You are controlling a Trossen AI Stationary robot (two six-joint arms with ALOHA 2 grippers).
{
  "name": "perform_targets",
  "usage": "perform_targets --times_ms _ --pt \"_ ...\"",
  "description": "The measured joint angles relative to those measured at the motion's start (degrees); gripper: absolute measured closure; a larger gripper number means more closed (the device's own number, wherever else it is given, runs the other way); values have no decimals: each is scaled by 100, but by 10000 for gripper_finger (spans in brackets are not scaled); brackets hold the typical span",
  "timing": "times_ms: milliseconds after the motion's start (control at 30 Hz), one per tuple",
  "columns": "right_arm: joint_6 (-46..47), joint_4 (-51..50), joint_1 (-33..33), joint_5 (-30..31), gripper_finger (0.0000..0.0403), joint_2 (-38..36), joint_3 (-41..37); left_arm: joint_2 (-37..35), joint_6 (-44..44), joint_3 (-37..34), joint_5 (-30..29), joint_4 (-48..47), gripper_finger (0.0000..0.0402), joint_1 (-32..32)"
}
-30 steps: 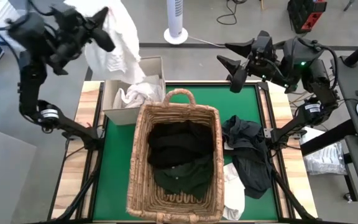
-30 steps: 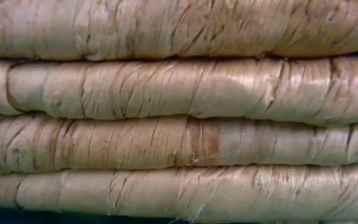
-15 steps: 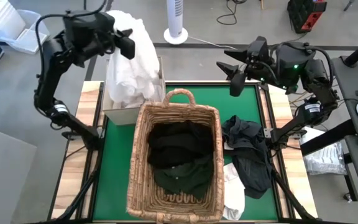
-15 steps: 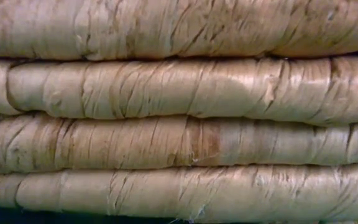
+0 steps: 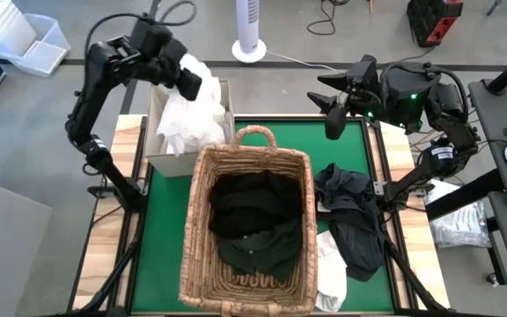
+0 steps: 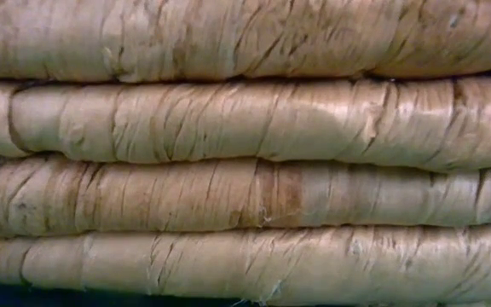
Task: Pick & Place Cloths
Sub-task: Put the white shirt into the gray laundry organizer
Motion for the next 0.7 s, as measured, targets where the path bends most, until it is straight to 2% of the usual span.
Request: perform_targets --times_ms 300,500,600,700 --pt "138 -328 0 0 184 -2 0 449 95 -11 -758 -548 381 26" --pt "390 -731 0 131 184 -2 -2 687 117 -11 -1936 -550 381 22" --pt "474 -816 0 155 184 -2 -2 830 209 -11 -2328 -550 381 27" --pt "489 -811 0 155 184 -2 -2 936 294 -11 -2245 -548 381 24"
